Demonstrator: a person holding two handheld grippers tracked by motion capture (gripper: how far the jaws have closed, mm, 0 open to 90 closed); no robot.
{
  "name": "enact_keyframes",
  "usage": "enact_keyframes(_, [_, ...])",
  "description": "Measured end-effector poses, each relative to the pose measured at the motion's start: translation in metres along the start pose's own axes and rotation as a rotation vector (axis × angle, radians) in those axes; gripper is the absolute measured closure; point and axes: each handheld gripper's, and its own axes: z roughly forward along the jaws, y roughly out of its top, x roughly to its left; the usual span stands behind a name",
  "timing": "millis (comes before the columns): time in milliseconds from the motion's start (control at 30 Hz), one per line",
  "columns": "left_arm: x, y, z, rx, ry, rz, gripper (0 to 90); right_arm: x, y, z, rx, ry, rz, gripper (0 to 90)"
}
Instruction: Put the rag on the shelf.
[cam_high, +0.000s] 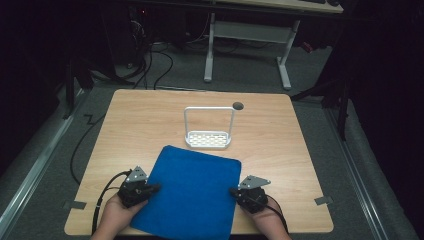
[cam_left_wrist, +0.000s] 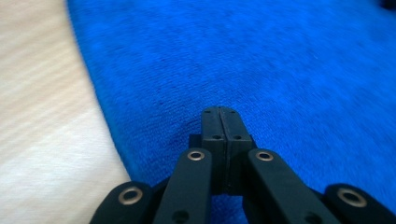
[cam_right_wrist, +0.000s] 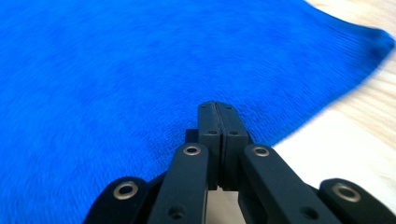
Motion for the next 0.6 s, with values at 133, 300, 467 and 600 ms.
enact_keyframes(133, [-0.023,0.0,0.005,0.015,-0.059,0.048,88.8,-0.019,-0.002,-0.002,-0.005,-0.062,0.025,90.0])
enact_keyframes(300, [-0.047,0.0,0.01,0.022,-0.104,0.105,86.2,-0.039,-0.005,-0.005,-0.015,-0.108,0.064,90.0])
enact_keyframes(467, [-0.058,-0.003,0.011,0.02,-0.11,0.124,86.1,-0.043,-0.009,-0.009,-0.013,-0.118,0.065,90.0])
enact_keyframes(600, [-0.057,-0.006,0.008,0.018,-0.138,0.093,86.1,-0.036,-0.013,-0.015,0.003,-0.114,0.06,90.0])
